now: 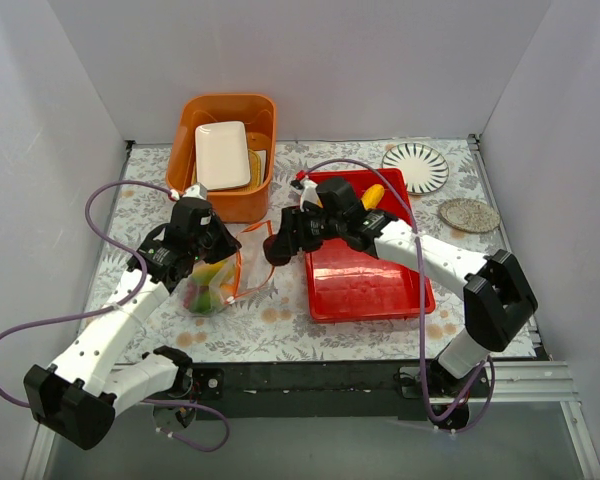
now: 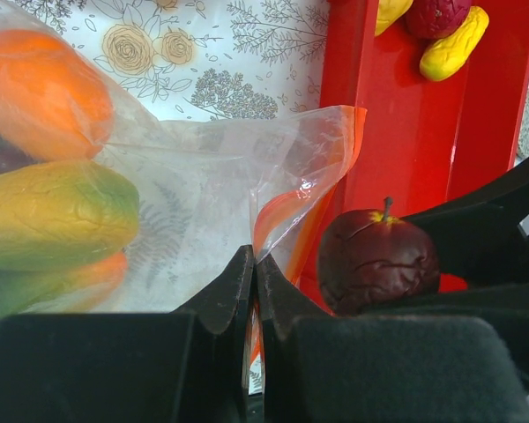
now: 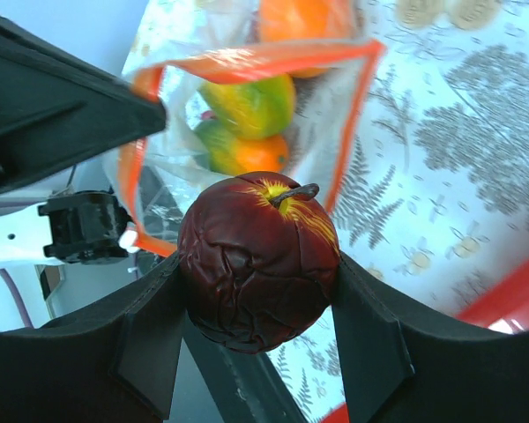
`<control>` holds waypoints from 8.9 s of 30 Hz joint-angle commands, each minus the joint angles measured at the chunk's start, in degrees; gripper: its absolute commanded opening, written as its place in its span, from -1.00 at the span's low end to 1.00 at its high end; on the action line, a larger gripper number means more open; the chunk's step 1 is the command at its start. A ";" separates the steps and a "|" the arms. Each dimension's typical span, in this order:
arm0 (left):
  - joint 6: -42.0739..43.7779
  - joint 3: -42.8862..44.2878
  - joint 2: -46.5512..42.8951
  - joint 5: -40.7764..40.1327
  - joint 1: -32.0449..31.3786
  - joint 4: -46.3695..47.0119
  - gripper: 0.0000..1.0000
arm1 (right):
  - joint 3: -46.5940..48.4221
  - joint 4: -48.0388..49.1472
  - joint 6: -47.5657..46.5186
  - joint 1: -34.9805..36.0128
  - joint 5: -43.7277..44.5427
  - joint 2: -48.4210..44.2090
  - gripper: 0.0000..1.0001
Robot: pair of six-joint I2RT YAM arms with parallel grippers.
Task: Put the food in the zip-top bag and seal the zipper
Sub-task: Place the fake fruit in the zipper food storage bag, then pick up the fake fruit from the bin, then place the fake fruit in the zipper food storage bag.
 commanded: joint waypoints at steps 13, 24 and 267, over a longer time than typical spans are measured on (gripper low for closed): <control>-0.83 0.59 -2.71 -2.14 0.07 -0.75 -1.00 | 12.59 -1.58 -0.17 5.10 2.33 9.61 0.10; -1.45 0.24 -4.65 -3.99 0.07 -1.19 -1.00 | 15.93 -4.93 -3.16 5.02 4.54 9.09 0.72; -4.70 1.91 -4.47 -3.81 0.07 -1.19 -1.00 | 19.03 -11.53 -13.89 5.46 6.62 9.62 0.53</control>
